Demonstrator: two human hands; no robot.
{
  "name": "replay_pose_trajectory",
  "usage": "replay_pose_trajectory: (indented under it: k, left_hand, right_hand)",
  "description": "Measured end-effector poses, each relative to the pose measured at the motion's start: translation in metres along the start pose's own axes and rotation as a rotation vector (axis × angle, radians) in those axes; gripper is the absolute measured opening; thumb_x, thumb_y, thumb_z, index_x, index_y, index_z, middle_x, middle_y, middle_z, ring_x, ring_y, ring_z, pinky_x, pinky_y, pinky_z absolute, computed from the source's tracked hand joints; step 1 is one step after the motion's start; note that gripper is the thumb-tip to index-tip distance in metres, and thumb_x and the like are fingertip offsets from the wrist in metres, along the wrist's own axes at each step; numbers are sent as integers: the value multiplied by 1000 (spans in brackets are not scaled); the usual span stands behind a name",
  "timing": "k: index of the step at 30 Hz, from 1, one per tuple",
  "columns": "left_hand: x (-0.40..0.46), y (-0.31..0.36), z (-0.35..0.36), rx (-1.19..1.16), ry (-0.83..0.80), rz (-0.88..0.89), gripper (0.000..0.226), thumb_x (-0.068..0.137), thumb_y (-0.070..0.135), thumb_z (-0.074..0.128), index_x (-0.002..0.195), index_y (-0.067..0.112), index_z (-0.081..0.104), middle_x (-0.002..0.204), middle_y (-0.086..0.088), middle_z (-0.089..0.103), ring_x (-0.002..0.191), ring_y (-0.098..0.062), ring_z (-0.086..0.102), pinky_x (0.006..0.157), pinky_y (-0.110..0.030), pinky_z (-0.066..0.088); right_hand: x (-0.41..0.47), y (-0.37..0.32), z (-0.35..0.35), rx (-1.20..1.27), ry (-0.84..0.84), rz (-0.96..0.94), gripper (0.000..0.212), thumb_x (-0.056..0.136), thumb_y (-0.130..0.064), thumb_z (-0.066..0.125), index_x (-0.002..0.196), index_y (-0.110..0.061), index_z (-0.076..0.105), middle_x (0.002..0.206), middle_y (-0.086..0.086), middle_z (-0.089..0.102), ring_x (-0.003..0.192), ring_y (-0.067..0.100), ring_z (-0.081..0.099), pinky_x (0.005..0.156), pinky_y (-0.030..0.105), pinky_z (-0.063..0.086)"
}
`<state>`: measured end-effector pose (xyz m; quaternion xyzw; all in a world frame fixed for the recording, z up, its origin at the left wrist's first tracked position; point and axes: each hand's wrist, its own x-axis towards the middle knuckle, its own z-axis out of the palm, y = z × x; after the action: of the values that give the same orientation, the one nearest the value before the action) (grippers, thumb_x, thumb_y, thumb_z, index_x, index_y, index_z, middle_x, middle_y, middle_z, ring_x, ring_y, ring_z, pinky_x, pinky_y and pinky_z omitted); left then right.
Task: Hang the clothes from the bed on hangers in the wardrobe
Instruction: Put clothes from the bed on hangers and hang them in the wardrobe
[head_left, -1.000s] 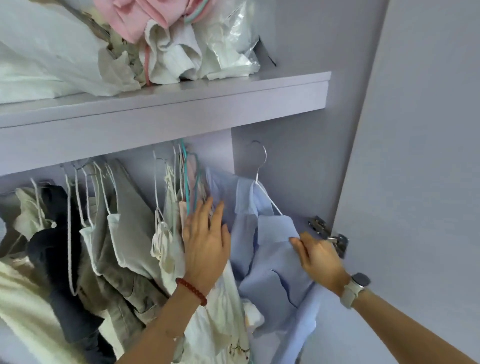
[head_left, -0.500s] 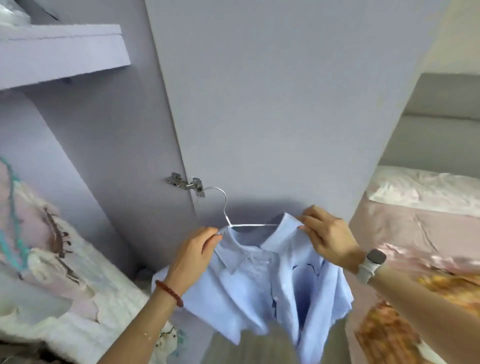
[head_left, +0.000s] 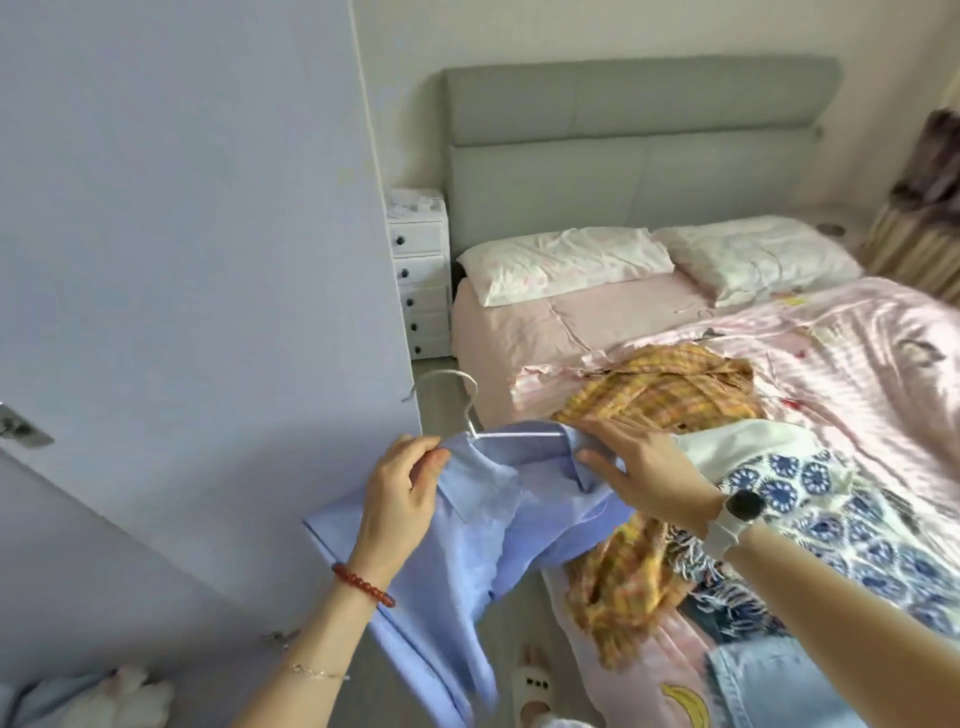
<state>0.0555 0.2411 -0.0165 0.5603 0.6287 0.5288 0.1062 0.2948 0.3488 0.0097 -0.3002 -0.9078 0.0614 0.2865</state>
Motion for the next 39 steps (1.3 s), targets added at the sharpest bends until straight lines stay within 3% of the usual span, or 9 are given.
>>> replay_pose_trajectory:
  k: [6, 10, 13, 15, 18, 21, 26, 33, 39]
  left_hand:
    - [46, 25, 84, -91, -32, -63, 21, 82, 28, 53, 83, 10, 63, 77, 8, 57, 73, 5, 53, 70, -12, 41]
    - [104, 37, 148, 155, 82, 96, 32, 84, 34, 48, 95, 11, 67, 87, 0, 62, 85, -19, 58, 81, -46, 46]
    - [152, 48, 201, 303, 56, 138, 46, 85, 38, 43, 123, 16, 55, 124, -11, 55, 123, -28, 42, 101, -61, 26]
    - [179, 51, 239, 322, -27, 157, 54, 86, 40, 41, 136, 21, 41, 144, -13, 37, 137, -31, 25, 105, -60, 16]
    - [213, 51, 306, 322, -218, 121, 62, 86, 47, 36, 143, 22, 32, 152, -12, 22, 141, -34, 15, 106, -59, 14]
    - [229, 41, 384, 369, -514, 42, 64, 87, 47, 35, 146, 27, 20, 156, -5, 10, 143, -28, 5, 111, -55, 8]
    - [213, 5, 504, 532, -910, -54, 62, 96, 42, 36, 147, 32, 3, 156, 2, -9, 143, -21, -8, 113, -49, 0]
    - [150, -61, 598, 728, -1328, -122, 65, 95, 50, 31, 146, 35, -7, 154, 1, -21, 141, -26, -18, 113, -54, -4]
    - [133, -92, 620, 770, -1450, -140, 65, 96, 51, 29, 145, 36, -11, 153, 3, -24, 140, -27, -21, 114, -53, -3]
  right_hand:
    - [-26, 58, -20, -129, 53, 146, 40, 90, -41, 39, 80, -8, 60, 56, 2, 61, 45, 22, 56, 36, 24, 37]
    - [-10, 107, -30, -133, 248, 366, 32, 86, -34, 49, 81, -8, 66, 52, 4, 60, 42, 23, 53, 40, 24, 32]
    - [16, 158, -45, -9, 316, 555, 24, 84, -28, 52, 81, -8, 65, 53, 5, 55, 46, 22, 47, 48, 26, 34]
    - [26, 203, -56, 72, 357, 670, 18, 86, -28, 50, 77, -16, 61, 52, 1, 50, 50, 21, 43, 51, 29, 31]
    - [29, 284, -69, 137, 425, 822, 26, 91, -16, 53, 66, -21, 48, 50, -6, 40, 48, 14, 37, 54, 30, 24]
    - [26, 372, -67, 112, 503, 968, 26, 91, -11, 53, 67, -15, 46, 51, -7, 37, 50, 15, 34, 54, 29, 18]
    - [-18, 511, -22, 123, 557, 1263, 21, 91, -8, 48, 70, -1, 47, 59, 9, 43, 64, 25, 41, 56, 31, 16]
    - [-114, 611, 53, 20, 181, 1466, 44, 80, -28, 33, 87, 8, 57, 89, 34, 59, 84, 45, 56, 62, 32, 27]
    - [-137, 672, 67, 1, 15, 1538, 27, 90, -16, 40, 97, 0, 60, 105, 30, 59, 97, 44, 54, 73, 38, 38]
